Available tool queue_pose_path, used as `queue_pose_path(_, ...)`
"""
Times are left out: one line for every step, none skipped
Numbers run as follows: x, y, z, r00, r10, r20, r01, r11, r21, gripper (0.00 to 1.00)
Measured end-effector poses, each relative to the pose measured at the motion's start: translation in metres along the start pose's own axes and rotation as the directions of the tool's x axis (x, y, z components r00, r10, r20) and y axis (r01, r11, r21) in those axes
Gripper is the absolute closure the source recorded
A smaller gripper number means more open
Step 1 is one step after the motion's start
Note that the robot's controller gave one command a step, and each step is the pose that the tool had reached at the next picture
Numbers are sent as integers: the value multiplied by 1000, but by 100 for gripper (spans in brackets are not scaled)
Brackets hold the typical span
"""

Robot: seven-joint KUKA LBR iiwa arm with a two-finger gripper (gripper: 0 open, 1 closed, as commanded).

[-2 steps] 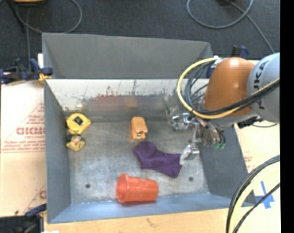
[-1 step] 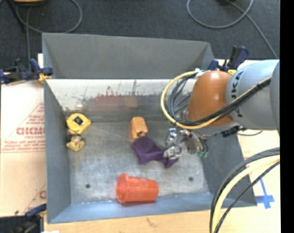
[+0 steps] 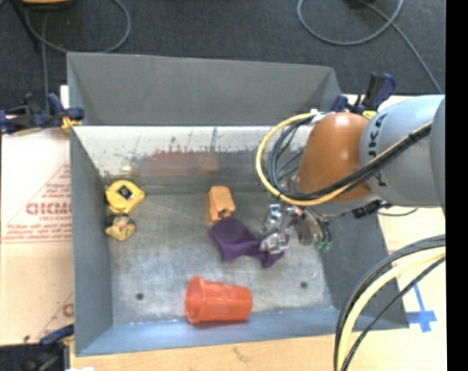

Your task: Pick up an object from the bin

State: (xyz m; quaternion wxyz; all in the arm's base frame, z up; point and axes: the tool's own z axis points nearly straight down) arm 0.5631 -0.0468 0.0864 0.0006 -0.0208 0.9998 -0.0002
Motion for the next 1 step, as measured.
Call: queue_pose_path(4,0,-115,1000,0,3,0,1000,1,100)
